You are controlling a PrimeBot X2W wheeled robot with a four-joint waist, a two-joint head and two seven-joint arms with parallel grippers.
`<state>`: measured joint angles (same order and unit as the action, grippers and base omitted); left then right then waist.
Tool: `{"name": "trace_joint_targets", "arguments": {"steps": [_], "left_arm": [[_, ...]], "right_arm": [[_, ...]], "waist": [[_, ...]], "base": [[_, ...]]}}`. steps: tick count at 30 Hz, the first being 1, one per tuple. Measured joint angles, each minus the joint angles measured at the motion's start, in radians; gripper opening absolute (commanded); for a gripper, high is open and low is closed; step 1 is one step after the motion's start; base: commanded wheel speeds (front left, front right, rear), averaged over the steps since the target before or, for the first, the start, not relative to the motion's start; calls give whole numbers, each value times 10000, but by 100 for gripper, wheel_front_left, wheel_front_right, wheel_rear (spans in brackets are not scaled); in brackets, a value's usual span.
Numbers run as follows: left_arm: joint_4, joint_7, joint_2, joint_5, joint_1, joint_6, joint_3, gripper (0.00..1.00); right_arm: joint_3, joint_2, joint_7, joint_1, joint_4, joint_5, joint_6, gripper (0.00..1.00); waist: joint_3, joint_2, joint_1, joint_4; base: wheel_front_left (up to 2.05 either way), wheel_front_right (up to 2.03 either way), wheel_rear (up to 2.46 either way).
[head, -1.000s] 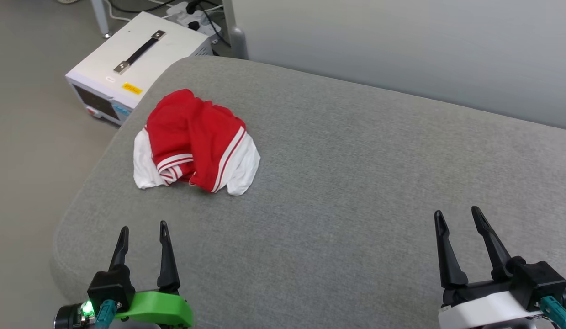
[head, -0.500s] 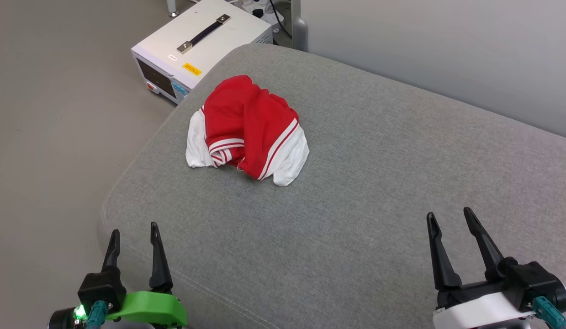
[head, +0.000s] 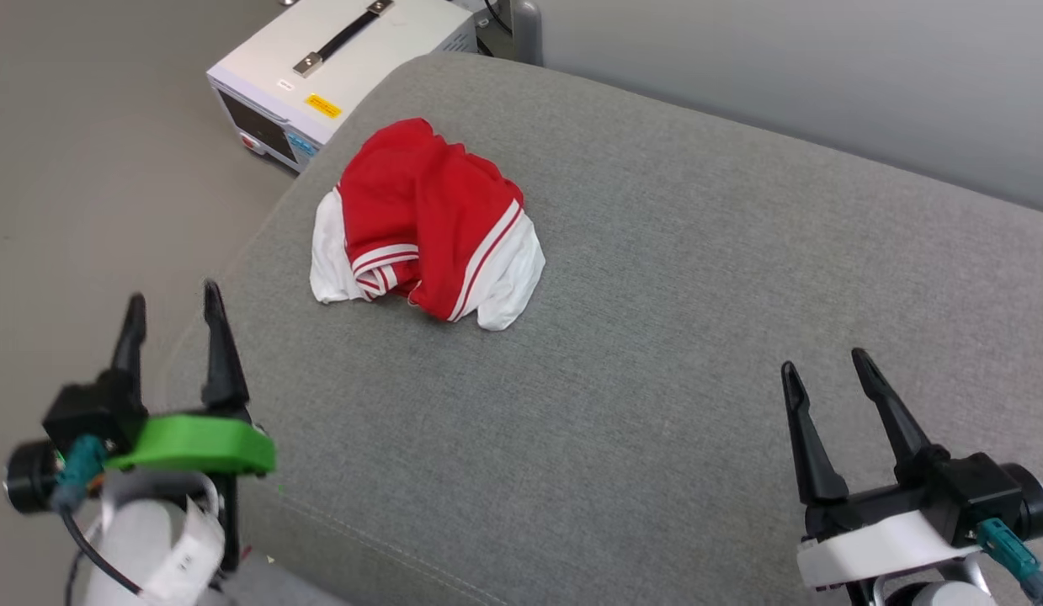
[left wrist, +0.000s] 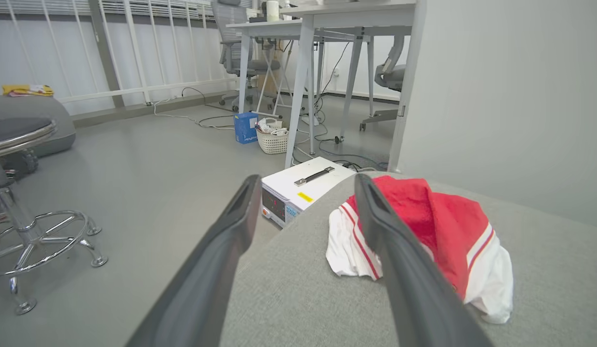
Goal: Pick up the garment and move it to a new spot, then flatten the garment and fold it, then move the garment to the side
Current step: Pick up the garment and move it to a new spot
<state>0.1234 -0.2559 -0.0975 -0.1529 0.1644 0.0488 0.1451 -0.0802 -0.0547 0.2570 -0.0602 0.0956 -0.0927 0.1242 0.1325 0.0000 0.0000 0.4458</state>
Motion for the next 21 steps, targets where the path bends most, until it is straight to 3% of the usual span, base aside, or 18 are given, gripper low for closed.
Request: {"name": "trace_joint_targets", "arguments": {"steps": [6,10,15,21], "left_arm": [[1498,2,-1131,-117,2602,631,75,100],[2713,558,-2017,-362,4342,731,-483,100],[3900,3233,-2905,-1944,6295,790,-1887,100],[4422,7294,-4084,-4347,7450,790,-3965,100]], "right_arm": [[-54,-290,0,442,134,19,0,100],[-123,-447,0,671,240,19,0,100],[-161,-510,0,915,370,17,0,100],[-153,-604,0,1233,441,17,0,100]], "waist": [[531,0,0,-525],[906,0,0,-931],[1374,0,1,-1410],[1865,0,1,-2024]], "base": [[0,0,0],[0,0,0],[0,0,0],[0,0,0]]}}
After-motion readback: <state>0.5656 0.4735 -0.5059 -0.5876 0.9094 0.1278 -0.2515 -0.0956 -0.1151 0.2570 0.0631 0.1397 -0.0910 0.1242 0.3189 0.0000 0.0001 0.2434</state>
